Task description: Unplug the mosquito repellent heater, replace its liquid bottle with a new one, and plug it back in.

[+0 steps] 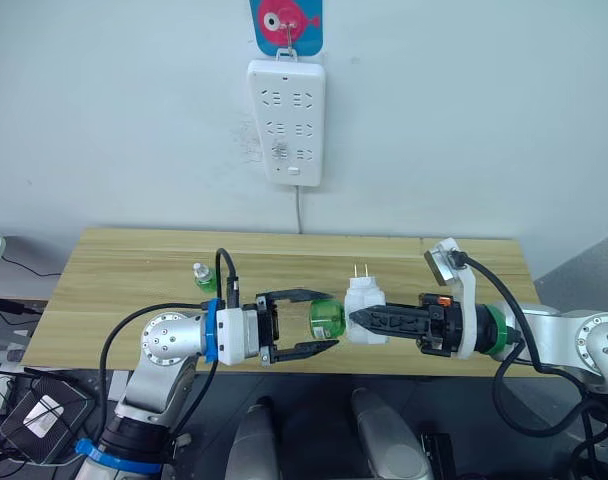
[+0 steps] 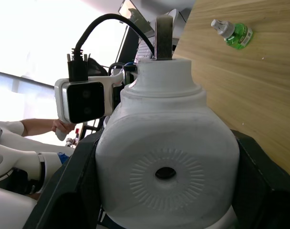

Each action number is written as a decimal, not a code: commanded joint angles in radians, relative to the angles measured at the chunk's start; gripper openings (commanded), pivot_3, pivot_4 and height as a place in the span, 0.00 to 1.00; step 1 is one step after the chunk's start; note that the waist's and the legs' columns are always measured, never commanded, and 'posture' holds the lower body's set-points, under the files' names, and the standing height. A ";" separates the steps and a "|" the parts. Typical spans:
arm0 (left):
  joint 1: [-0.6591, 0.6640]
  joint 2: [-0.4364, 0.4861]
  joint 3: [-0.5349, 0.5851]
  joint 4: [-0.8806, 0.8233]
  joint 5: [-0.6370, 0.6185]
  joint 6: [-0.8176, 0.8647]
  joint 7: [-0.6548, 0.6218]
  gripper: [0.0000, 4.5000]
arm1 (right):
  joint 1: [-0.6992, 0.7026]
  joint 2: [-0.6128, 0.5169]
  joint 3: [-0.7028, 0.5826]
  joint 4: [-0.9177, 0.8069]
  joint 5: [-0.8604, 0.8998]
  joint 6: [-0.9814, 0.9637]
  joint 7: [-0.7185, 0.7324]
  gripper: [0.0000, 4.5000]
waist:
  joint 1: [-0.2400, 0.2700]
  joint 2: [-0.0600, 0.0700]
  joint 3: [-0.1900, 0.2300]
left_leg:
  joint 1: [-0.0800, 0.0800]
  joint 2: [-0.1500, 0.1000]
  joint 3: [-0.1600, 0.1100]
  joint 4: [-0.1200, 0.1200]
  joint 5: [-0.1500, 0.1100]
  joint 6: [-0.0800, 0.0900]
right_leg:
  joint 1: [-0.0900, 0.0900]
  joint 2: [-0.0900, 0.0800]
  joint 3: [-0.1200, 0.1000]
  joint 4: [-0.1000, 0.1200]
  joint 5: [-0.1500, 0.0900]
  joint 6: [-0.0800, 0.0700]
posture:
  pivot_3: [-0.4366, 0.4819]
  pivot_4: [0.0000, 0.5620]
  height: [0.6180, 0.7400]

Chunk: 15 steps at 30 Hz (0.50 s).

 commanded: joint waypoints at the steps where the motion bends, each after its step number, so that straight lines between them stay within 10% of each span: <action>1: 0.008 0.024 -0.002 -0.044 -0.046 0.025 -0.015 0.50 | -0.009 0.002 -0.019 -0.021 0.025 -0.008 0.005 0.67 | 0.000 0.000 0.000 | 0.000 0.000 0.000 0.000 0.000 0.000 | 0.000 0.000 0.000 0.000 0.000 0.000 | 0.19 0.49 1.00; 5: -0.006 0.131 -0.029 -0.127 -0.145 0.326 -0.021 0.50 | -0.005 -0.003 -0.021 -0.023 0.025 -0.004 0.006 0.67 | -0.001 0.000 0.000 | 0.000 0.000 0.000 0.000 0.000 0.000 | 0.000 0.000 0.000 0.000 0.000 0.000 | 0.20 0.50 1.00; 9: -0.156 0.322 -0.014 -0.116 -0.650 1.146 0.116 0.50 | -0.006 -0.008 -0.017 -0.023 0.025 0.003 0.009 0.67 | -0.002 0.001 0.001 | 0.000 0.001 -0.004 0.001 0.000 0.000 | 0.000 0.001 -0.003 0.002 0.000 0.000 | 0.20 0.50 1.00; 15: -0.266 0.319 0.009 -0.053 -0.706 1.302 0.126 0.50 | -0.008 -0.008 -0.012 -0.020 0.025 0.001 0.014 0.67 | -0.002 0.001 0.001 | 0.000 0.000 -0.003 0.002 0.000 0.000 | 0.000 0.001 -0.002 0.000 0.000 0.000 | 0.20 0.50 1.00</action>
